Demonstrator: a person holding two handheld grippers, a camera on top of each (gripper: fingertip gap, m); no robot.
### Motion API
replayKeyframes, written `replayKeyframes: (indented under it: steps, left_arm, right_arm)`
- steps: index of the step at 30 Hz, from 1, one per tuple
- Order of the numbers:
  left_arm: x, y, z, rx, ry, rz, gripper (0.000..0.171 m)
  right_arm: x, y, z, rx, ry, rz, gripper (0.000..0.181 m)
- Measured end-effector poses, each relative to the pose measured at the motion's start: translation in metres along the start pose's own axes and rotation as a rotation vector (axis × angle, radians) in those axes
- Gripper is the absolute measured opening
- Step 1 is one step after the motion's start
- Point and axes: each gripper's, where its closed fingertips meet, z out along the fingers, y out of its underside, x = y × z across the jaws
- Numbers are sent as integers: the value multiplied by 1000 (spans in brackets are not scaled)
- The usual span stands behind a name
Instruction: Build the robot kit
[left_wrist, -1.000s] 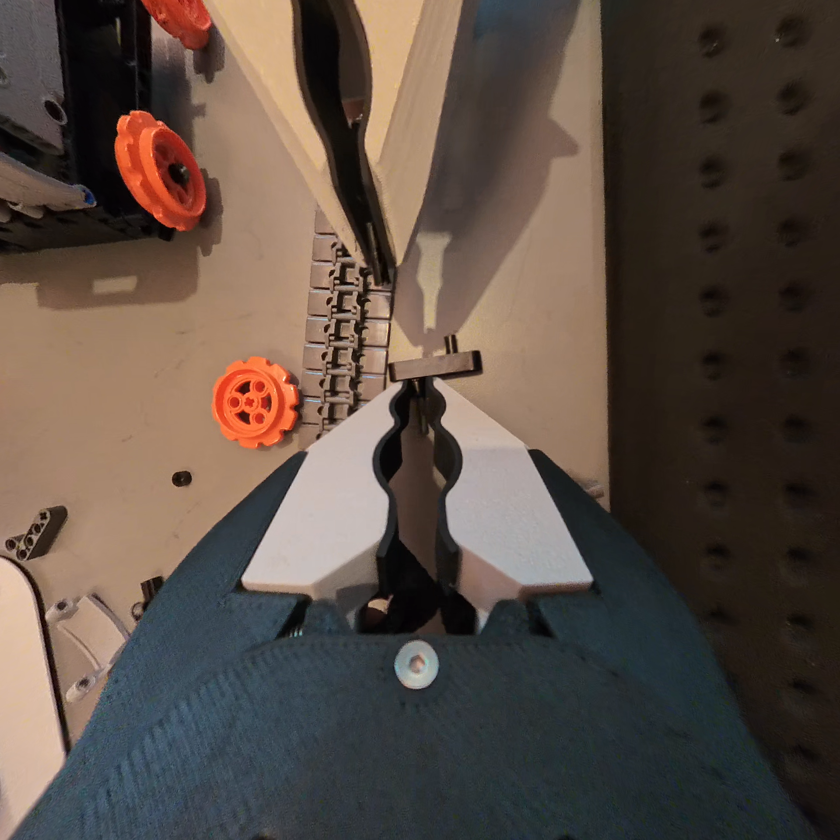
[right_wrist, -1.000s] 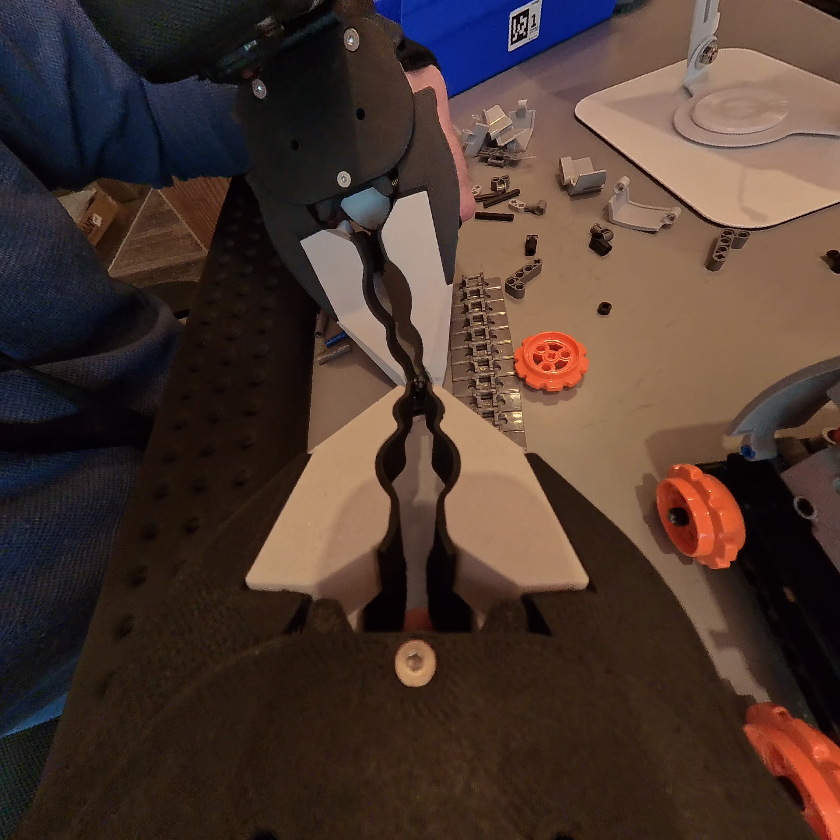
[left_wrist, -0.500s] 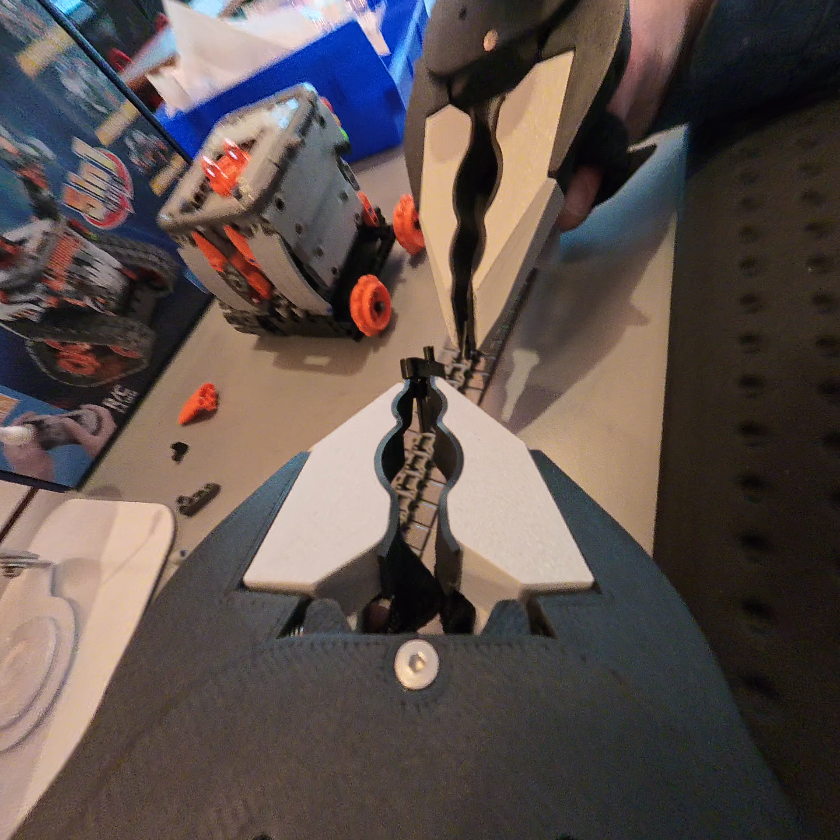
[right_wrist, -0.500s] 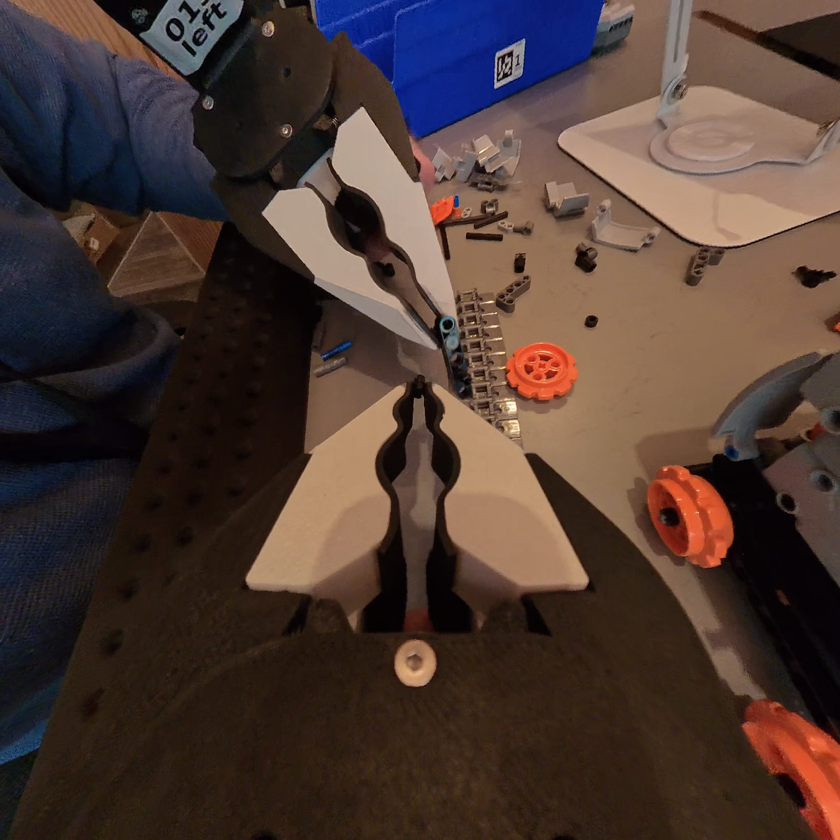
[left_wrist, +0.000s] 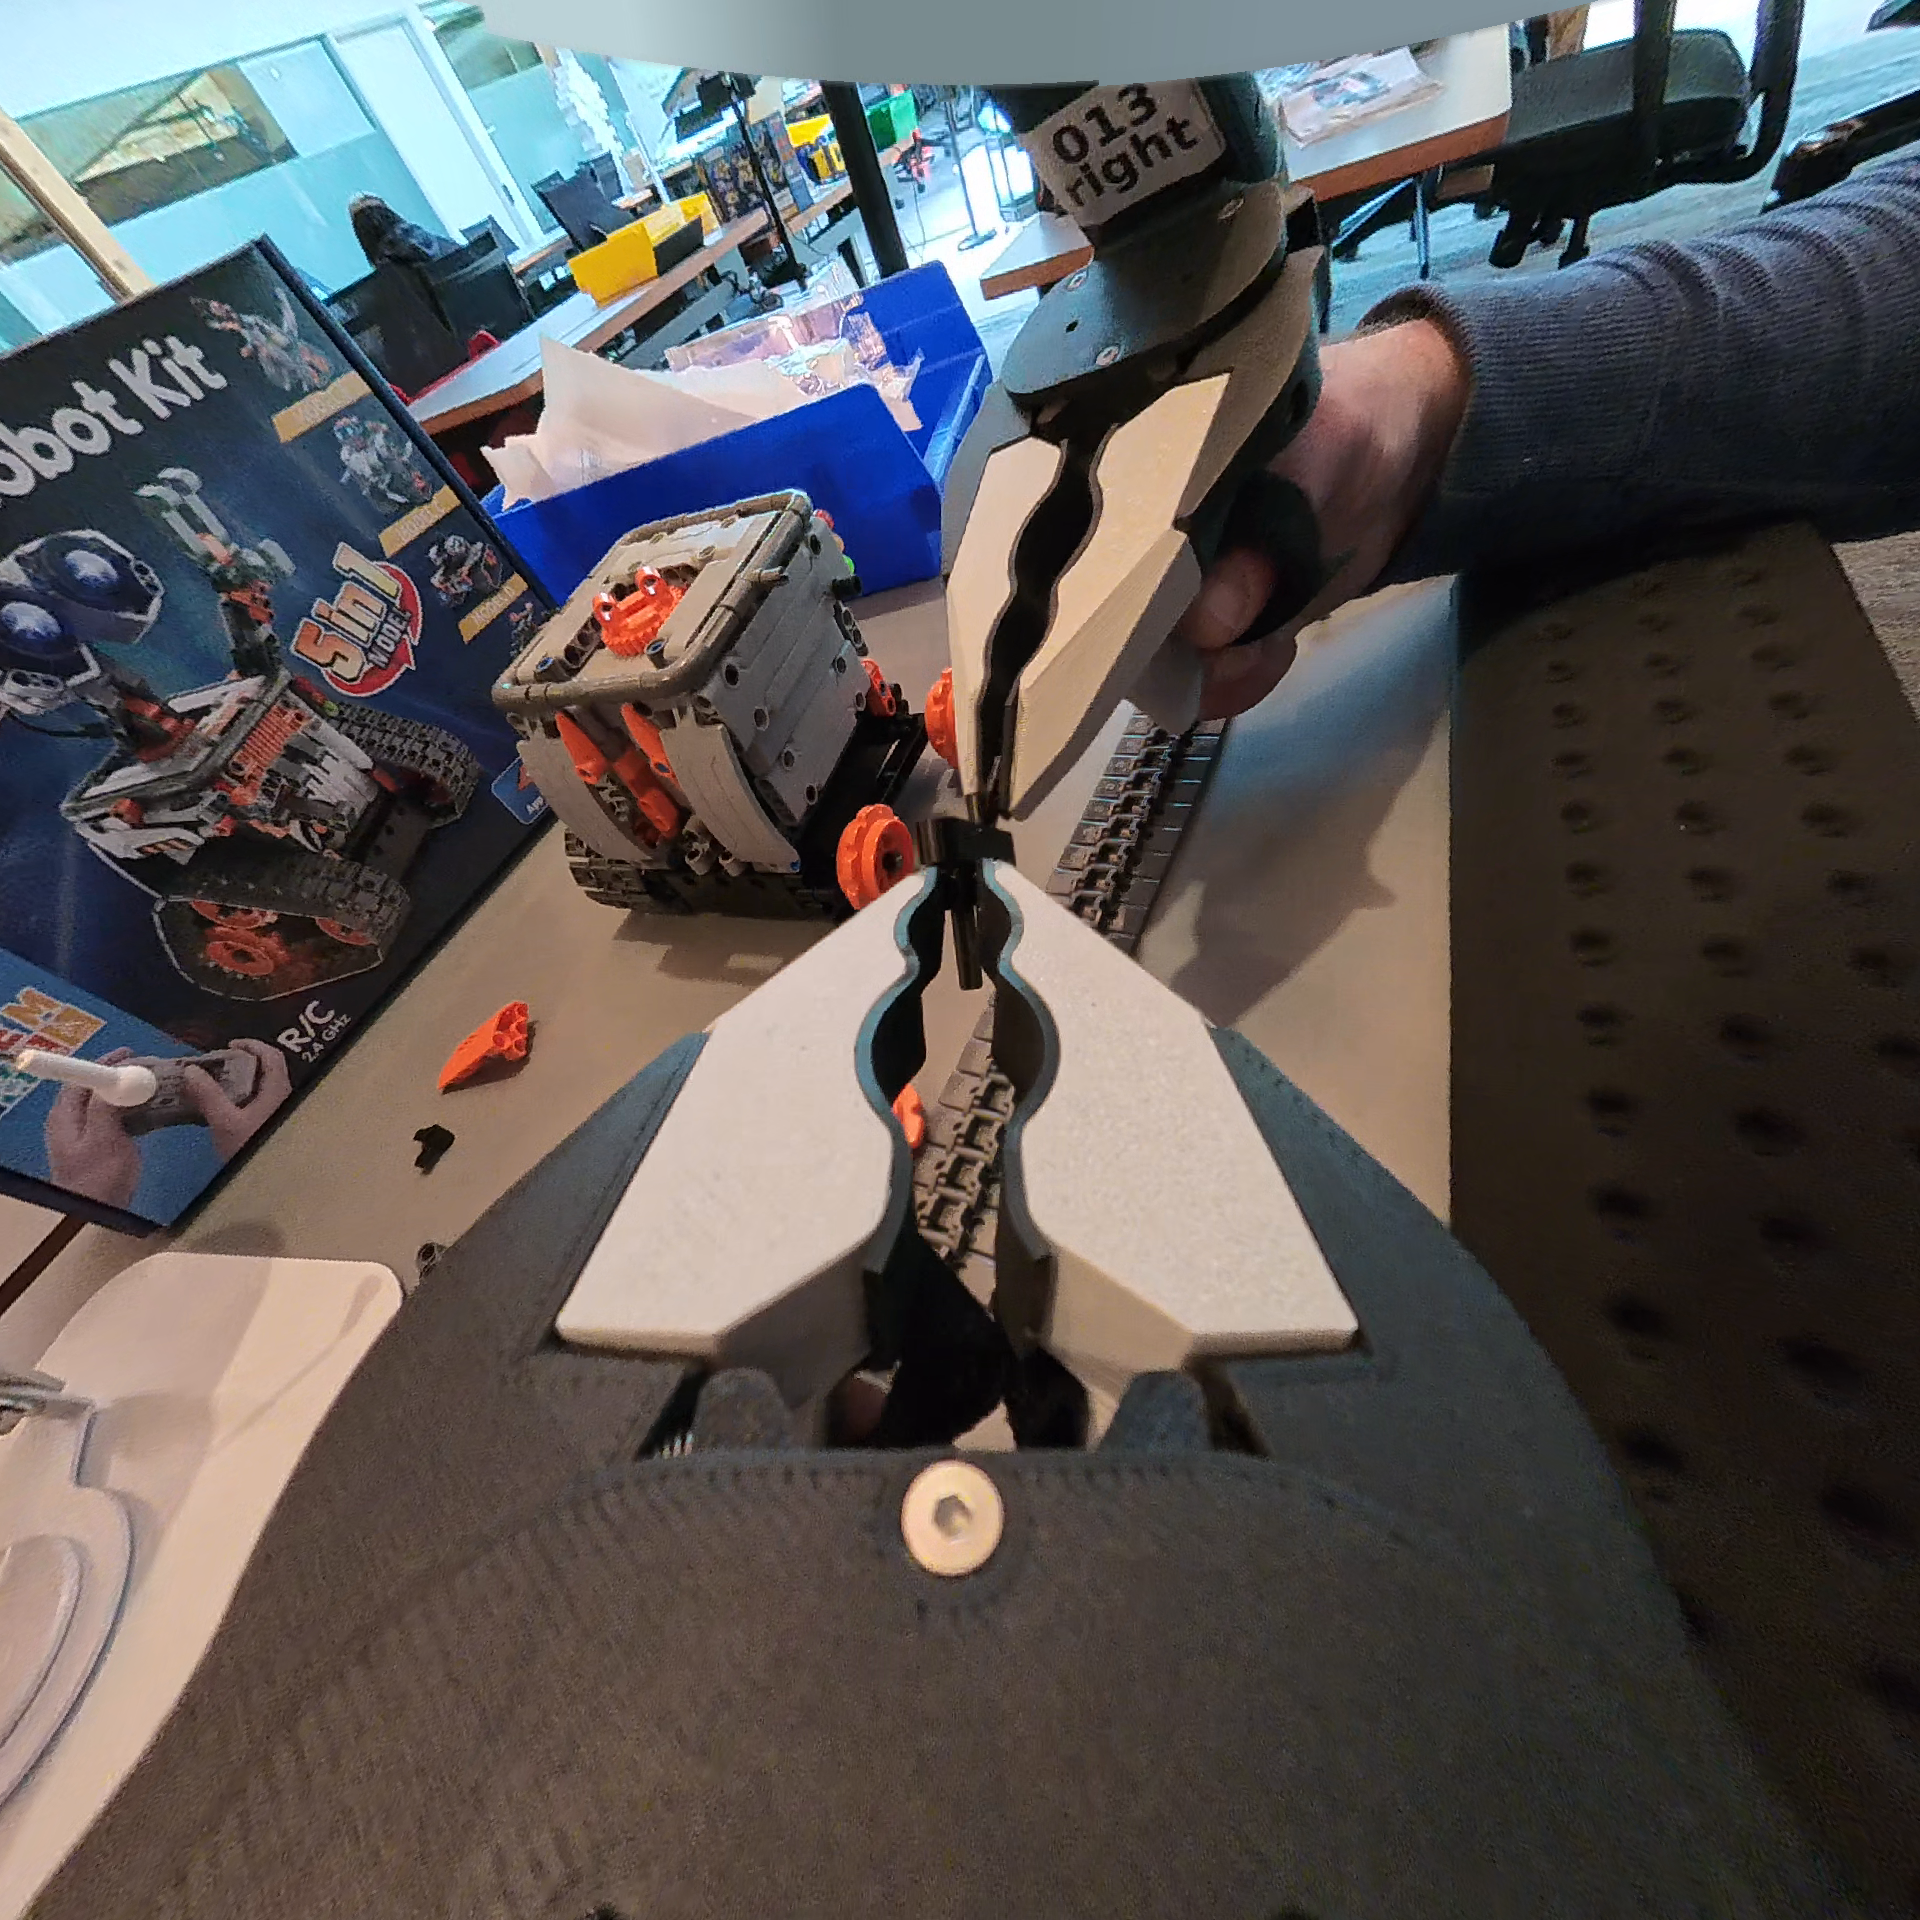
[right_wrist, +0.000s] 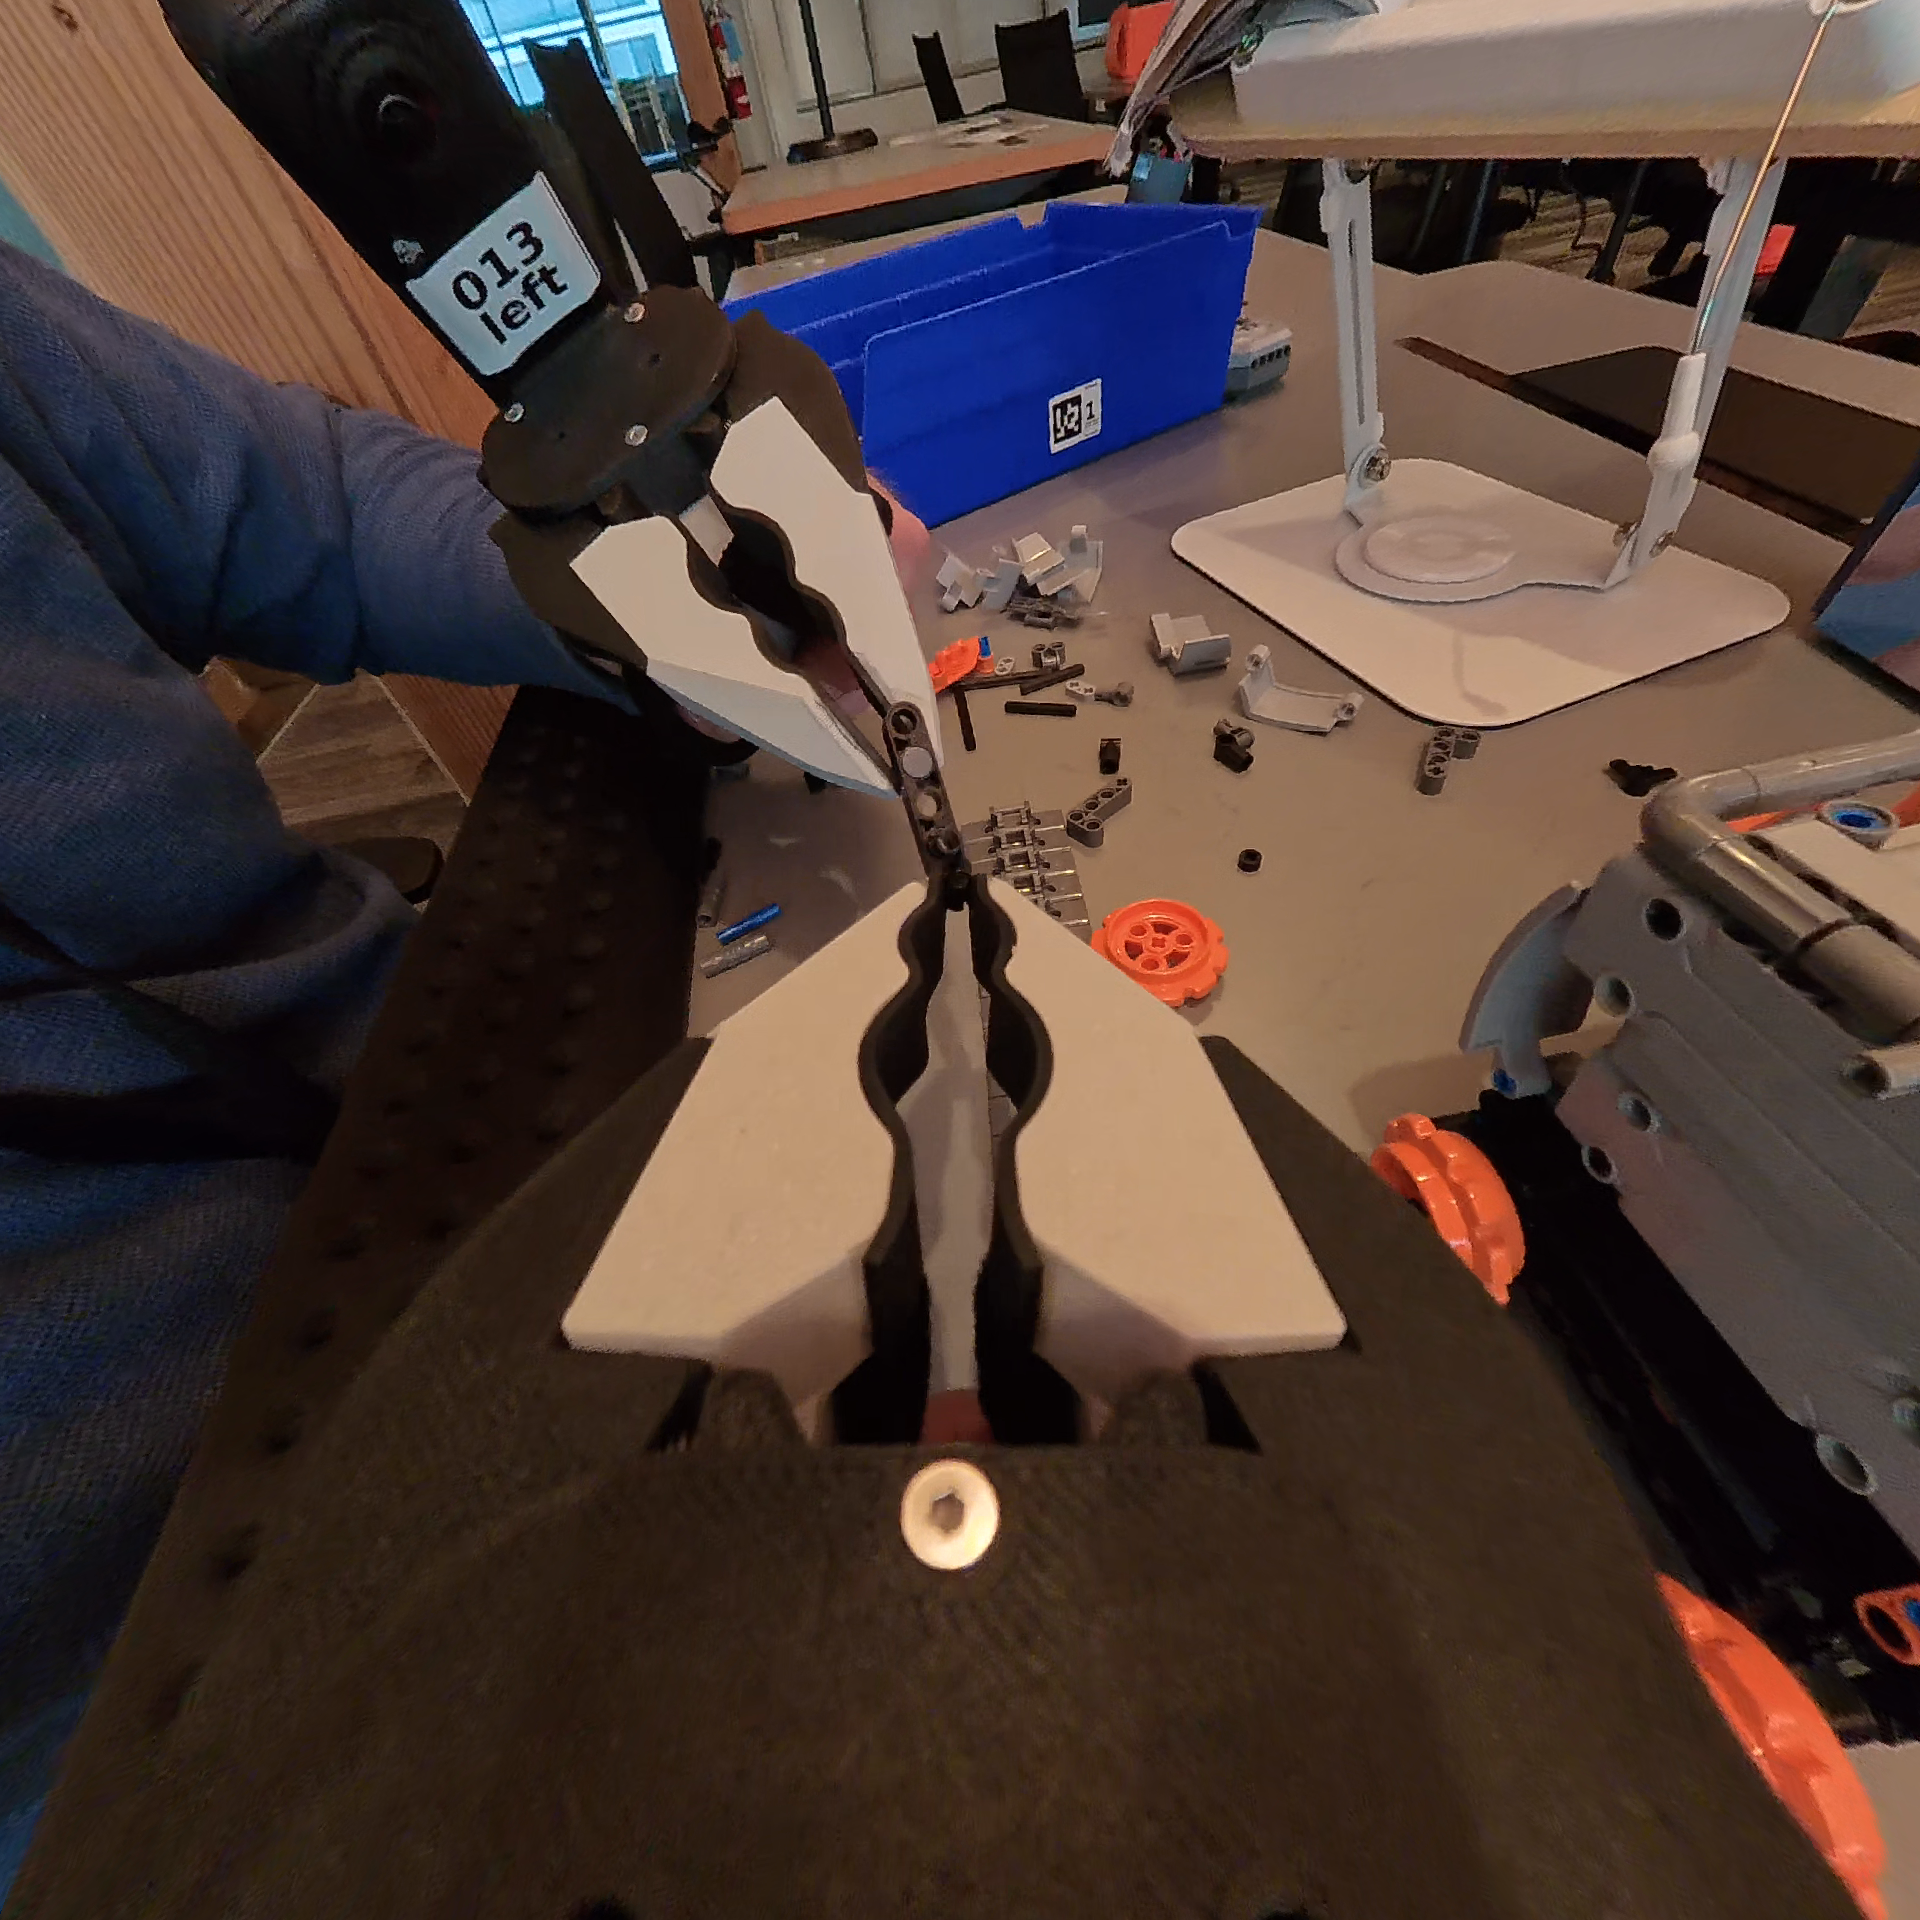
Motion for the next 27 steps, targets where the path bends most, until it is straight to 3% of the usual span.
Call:
replayKeyframes:
  steps: [20,25,27]
  left_arm:
    - [-5,-24,-5,153,3,-176,4]
    - [4,-1,1,42,84,-219,3]
    - [14,16,4,-65,146,-235,4]
  right_arm:
    - [-12,-8,2,43,-49,-13,2]
    - [-11,11,4,-66,-58,-7,2]
    - [-12,22,3,-130,-68,-7,1]
